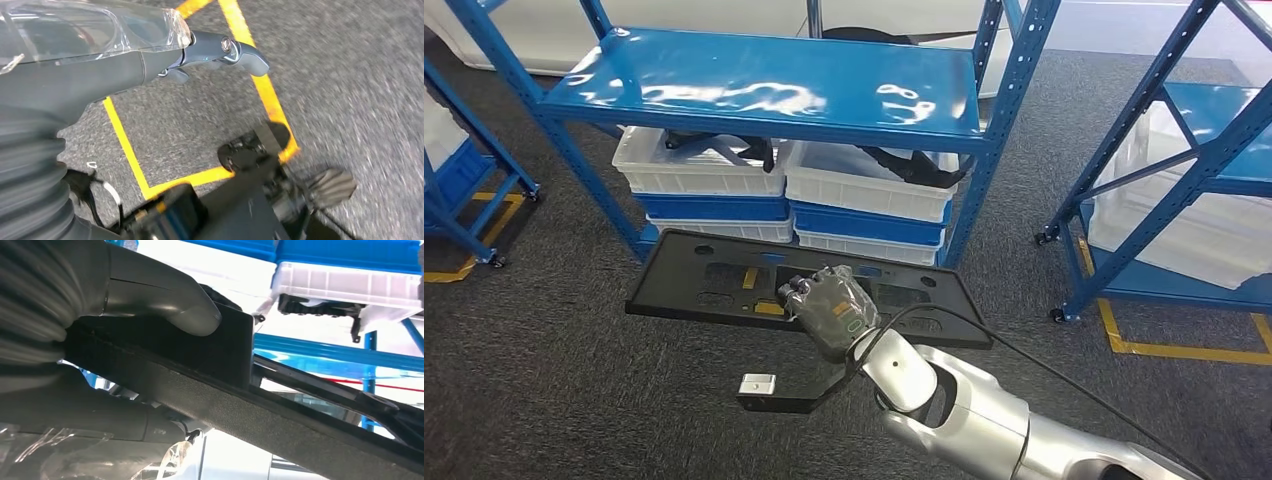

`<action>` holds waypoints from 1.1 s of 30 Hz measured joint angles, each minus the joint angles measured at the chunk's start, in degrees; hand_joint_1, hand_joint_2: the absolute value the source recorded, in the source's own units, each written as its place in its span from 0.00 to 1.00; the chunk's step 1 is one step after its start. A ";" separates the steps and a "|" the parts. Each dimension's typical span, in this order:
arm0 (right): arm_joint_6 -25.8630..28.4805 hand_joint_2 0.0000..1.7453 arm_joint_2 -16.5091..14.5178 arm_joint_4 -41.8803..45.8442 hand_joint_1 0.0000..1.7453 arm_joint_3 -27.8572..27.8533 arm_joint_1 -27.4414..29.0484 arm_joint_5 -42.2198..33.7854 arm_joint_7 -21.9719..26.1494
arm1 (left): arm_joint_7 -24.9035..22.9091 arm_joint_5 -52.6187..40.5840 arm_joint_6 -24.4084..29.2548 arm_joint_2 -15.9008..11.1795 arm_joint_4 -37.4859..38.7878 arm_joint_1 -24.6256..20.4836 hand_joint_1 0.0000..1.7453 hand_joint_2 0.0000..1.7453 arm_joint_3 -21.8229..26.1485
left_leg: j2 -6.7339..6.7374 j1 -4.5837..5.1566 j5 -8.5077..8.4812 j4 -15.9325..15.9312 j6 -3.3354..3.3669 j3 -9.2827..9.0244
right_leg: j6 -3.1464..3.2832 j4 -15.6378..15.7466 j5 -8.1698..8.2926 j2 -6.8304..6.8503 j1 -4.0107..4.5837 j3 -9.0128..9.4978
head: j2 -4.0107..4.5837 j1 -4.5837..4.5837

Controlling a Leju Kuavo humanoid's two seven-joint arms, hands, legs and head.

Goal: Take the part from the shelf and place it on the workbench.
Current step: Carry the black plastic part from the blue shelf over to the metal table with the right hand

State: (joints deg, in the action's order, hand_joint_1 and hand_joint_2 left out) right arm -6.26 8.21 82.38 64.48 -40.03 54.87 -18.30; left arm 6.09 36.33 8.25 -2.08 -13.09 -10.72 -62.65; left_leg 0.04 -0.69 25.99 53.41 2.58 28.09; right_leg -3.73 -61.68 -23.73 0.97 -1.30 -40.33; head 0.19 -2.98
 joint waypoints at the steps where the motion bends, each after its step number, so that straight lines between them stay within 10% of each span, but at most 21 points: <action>1: -0.02 1.00 0.03 0.00 1.00 0.03 0.05 0.03 -0.02 | -0.03 -0.01 0.01 -0.01 0.00 0.06 0.00 1.00 0.01 | -0.36 0.17 -0.35 0.02 0.32 0.40 | 0.01 -4.61 -2.50 -0.25 0.06 -1.72 | 0.01 0.02; 4: -0.08 1.00 0.11 -0.01 1.00 0.19 0.23 0.10 -0.04 | -0.14 -0.03 -0.01 -0.02 0.00 0.36 0.00 1.00 0.03 | -1.63 0.82 -1.12 0.06 0.66 1.26 | 0.51 -10.81 -4.86 -0.61 0.38 -3.04 | 0.00 0.03; 8: -0.08 1.00 0.07 0.01 1.00 0.36 0.17 0.21 -0.06 | -0.25 -0.12 0.00 0.09 -0.01 0.48 0.00 1.00 0.04 | -3.40 1.30 -1.47 0.27 0.46 1.73 | 2.66 3.56 -0.02 -3.81 1.03 6.09 | 0.00 0.00; 12: -0.08 1.00 -0.08 0.01 1.00 0.46 0.10 0.31 -0.17 | -0.22 -0.31 0.06 0.04 0.00 0.46 0.00 1.00 0.07 | -4.85 0.85 -1.79 0.46 -0.62 2.71 | 3.19 7.16 0.26 -3.64 1.15 7.57 | -0.01 0.23; 14: -0.09 1.00 -0.26 0.02 1.00 0.47 0.03 0.35 -0.26 | -0.12 -0.32 0.06 0.01 -0.01 0.53 0.00 1.00 0.07 | -3.66 0.92 -0.25 2.76 -1.34 3.92 | 3.44 7.93 0.53 -2.46 0.68 7.87 | -0.01 0.13; 18: -0.14 1.00 -0.34 0.01 1.00 0.55 0.17 0.39 -0.43 | 0.01 -0.32 0.10 -0.05 -0.02 0.52 0.00 1.00 0.07 | -0.95 0.01 5.38 16.94 -3.01 11.23 | 3.49 8.16 0.55 0.03 0.50 7.95 | 0.00 -0.13; 20: -0.15 1.00 -0.36 0.00 1.00 0.60 0.27 0.38 -0.45 | 0.01 -0.37 0.10 -0.09 -0.02 0.70 0.00 1.00 0.07 | -0.45 -0.46 3.25 15.38 -3.59 10.86 | 3.32 8.12 0.43 1.13 0.42 7.97 | 0.00 -0.14; 22: -0.15 1.00 -0.39 0.00 1.00 0.61 0.25 0.39 -0.45 | 0.01 -0.40 0.10 -0.12 -0.02 0.72 0.00 1.00 0.07 | 1.59 -0.65 -0.87 6.77 -3.93 6.89 | 2.88 8.00 0.21 2.07 0.46 8.12 | 0.01 -0.14; 25: -0.15 1.00 -0.42 0.00 1.00 0.60 0.22 0.39 -0.46 | -0.02 -0.42 0.09 -0.10 -0.02 0.60 0.00 1.00 0.07 | 3.13 -0.21 -3.24 0.17 -2.97 4.11 | 1.94 7.79 -0.04 3.16 0.95 8.22 | 0.00 -0.02; 28: -0.15 1.00 -0.42 0.00 1.00 0.58 0.19 0.38 -0.48 | -0.18 -0.44 0.04 -0.11 -0.02 0.72 0.00 1.00 0.09 | 1.37 -0.14 -3.74 0.20 -1.60 4.44 | 1.06 7.13 -0.75 3.34 0.70 8.01 | 0.00 0.05; 33: -0.17 1.00 -0.19 0.00 1.00 0.60 0.55 0.38 -0.56 | -0.28 -0.45 0.05 -0.13 -0.02 0.65 0.00 1.00 0.10 | -1.54 -0.12 -4.19 0.10 -0.27 4.58 | 0.68 -9.50 -9.18 -0.63 0.48 0.84 | 0.01 0.14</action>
State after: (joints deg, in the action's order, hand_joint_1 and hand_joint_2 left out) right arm -6.43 8.02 82.38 65.08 -39.48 55.25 -18.86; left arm 5.81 35.87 8.29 -2.21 -13.11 -10.07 -62.54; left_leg -1.49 -0.82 21.80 53.52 2.31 32.67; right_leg -3.05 -71.18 -32.90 0.34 -0.82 -39.49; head 0.20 -2.85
